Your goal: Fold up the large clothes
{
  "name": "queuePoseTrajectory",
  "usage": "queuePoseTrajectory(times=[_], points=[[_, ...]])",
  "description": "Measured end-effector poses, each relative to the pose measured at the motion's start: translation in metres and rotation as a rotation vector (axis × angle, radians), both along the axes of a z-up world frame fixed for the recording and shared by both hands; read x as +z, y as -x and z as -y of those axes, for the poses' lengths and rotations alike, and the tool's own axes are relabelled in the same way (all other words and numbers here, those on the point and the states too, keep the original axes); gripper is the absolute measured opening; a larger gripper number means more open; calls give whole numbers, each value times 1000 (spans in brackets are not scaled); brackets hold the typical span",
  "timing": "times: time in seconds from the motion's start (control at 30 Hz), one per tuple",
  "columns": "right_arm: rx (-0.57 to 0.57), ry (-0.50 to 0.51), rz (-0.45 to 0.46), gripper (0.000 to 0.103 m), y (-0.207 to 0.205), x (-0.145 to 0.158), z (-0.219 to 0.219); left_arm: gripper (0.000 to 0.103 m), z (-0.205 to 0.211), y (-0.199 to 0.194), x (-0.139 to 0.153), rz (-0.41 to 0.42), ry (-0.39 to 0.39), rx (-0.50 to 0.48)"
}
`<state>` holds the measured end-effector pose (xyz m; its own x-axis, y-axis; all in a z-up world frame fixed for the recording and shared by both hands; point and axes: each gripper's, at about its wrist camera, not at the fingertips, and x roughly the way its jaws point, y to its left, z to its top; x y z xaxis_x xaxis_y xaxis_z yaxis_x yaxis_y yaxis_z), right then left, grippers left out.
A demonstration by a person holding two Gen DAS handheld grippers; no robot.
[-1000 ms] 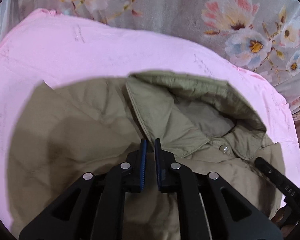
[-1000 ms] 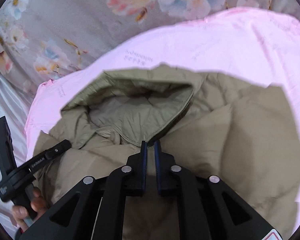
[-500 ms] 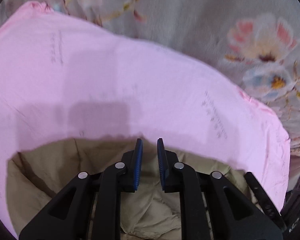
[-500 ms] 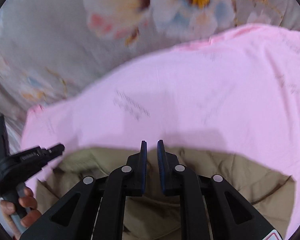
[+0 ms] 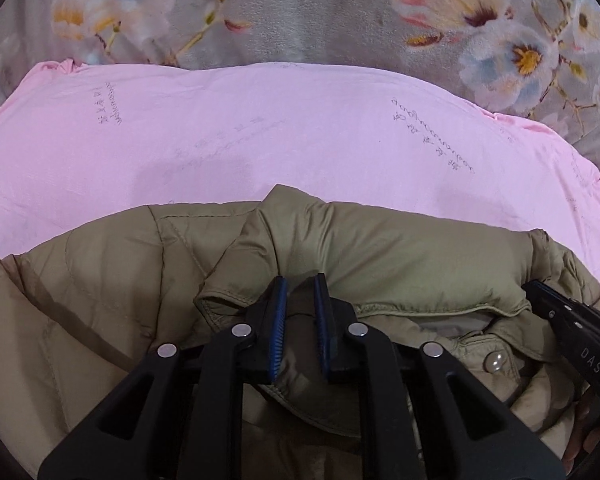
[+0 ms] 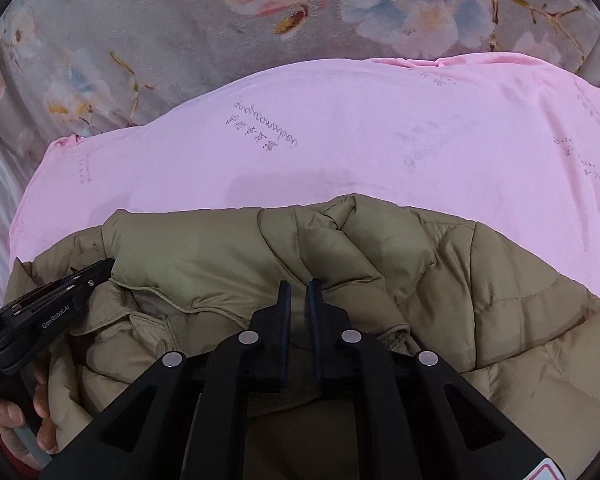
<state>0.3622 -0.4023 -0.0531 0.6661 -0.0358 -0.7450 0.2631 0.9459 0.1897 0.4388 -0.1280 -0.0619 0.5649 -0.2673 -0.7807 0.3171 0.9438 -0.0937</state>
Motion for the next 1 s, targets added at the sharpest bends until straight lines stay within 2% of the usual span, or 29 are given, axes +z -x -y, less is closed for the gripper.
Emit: queuePoseTrajectory(times=[0.13, 0.33, 1.0], points=[[-1, 34, -10, 7, -5, -2, -4, 13, 0, -3, -2, 0, -1, -2], [-4, 66, -19, 7, -7, -2, -7, 13, 7, -3, -3, 13, -52, -4], [-7, 46, -13, 7, -6, -2, -8, 13, 16, 0, -4, 46, -128, 0]])
